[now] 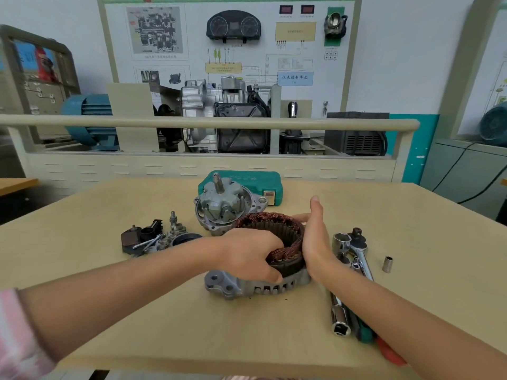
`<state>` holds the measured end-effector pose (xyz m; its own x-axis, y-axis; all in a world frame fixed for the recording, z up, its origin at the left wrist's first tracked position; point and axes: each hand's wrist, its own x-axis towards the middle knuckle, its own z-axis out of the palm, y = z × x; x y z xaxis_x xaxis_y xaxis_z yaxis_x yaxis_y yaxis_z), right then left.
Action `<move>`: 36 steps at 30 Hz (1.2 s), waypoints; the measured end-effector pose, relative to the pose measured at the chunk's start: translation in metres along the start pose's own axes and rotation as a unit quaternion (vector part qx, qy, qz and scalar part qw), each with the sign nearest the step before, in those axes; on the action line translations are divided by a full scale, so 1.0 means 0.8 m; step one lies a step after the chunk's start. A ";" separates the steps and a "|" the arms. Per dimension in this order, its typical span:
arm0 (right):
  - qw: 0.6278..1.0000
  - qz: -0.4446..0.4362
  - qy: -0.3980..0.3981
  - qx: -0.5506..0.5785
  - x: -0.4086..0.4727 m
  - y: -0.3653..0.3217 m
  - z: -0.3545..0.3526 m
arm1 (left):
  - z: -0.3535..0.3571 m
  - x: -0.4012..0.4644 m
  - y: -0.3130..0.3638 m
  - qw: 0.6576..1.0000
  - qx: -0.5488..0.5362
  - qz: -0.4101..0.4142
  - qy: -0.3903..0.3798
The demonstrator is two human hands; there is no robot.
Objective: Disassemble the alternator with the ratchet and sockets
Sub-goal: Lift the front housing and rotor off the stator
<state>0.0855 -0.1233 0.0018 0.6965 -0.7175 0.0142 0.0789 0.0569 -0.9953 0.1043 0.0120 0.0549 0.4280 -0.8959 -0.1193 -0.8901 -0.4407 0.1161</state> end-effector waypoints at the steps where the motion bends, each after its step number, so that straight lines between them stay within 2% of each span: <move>1: 1.000 -0.005 0.018 -0.004 -0.001 0.001 0.000 | -0.002 0.000 -0.003 1.000 -0.005 0.007 -0.007; 4: 0.999 -0.009 0.040 -0.020 -0.003 0.000 0.002 | -0.002 -0.001 -0.005 1.000 0.001 0.026 -0.009; 6: 0.999 -0.005 0.031 -0.030 -0.005 -0.004 0.000 | 0.003 -0.006 -0.005 0.998 -0.005 0.054 0.029; 7: 0.999 -0.004 0.024 -0.039 -0.006 -0.005 -0.002 | 0.009 -0.010 -0.007 0.994 -0.021 0.083 0.072; 9: 0.998 -0.016 0.008 -0.060 -0.008 -0.002 -0.004 | 0.022 -0.019 -0.016 0.969 -0.048 0.119 0.212; 11: 0.995 -0.037 -0.007 -0.092 -0.012 0.007 -0.004 | 0.030 -0.022 -0.035 0.928 -0.109 0.056 0.352; 12: 0.992 -0.048 -0.008 -0.113 -0.015 0.012 -0.003 | 0.034 -0.024 -0.045 0.906 -0.179 -0.008 0.383; 13: 0.990 -0.060 -0.003 -0.128 -0.018 0.015 -0.001 | 0.039 -0.026 -0.054 0.883 -0.265 -0.064 0.383; 14: 0.988 -0.067 0.003 -0.139 -0.020 0.016 0.000 | 0.046 -0.025 -0.062 0.865 -0.349 -0.108 0.344; 16: 0.987 -0.069 0.016 -0.146 -0.023 0.016 0.003 | 0.063 -0.017 -0.066 0.829 -0.492 -0.136 0.229; 17: 0.988 -0.066 0.022 -0.139 -0.023 0.015 0.004 | 0.070 -0.005 -0.063 0.808 -0.531 -0.142 0.212; 19: 0.992 -0.039 0.035 -0.118 -0.018 0.014 0.006 | 0.088 -0.003 -0.065 0.771 -0.579 -0.136 0.228; 20: 0.993 -0.020 0.038 -0.110 -0.017 0.013 0.007 | 0.089 -0.002 -0.066 0.758 -0.590 -0.153 0.233; 22: 0.994 0.004 0.039 -0.102 -0.011 0.010 0.007 | 0.086 -0.004 -0.061 0.775 -0.563 -0.172 0.231; 25: 0.996 0.009 0.025 -0.089 -0.007 0.005 0.006 | 0.084 -0.016 -0.050 0.778 -0.564 -0.139 0.241; 29: 0.998 0.038 -0.032 -0.042 0.003 -0.012 -0.002 | 0.084 -0.014 -0.027 0.793 -0.540 -0.160 0.232; 32: 0.998 0.029 0.005 -0.059 0.013 -0.018 -0.008 | 0.089 -0.011 -0.016 0.802 -0.502 -0.207 0.249; 34: 0.995 0.013 0.055 -0.087 0.012 -0.015 -0.011 | 0.088 -0.003 -0.024 0.778 -0.471 -0.251 0.333; 36: 0.995 0.023 0.046 -0.083 -0.001 -0.006 -0.014 | 0.082 0.008 -0.039 0.733 -0.501 -0.259 0.379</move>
<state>0.0767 -0.1304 0.0053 0.6277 -0.7778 -0.0330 -0.0759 -0.0190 -0.9969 0.1242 0.0238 -0.0143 0.9704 -0.1998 0.1356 -0.1779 -0.2119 0.9610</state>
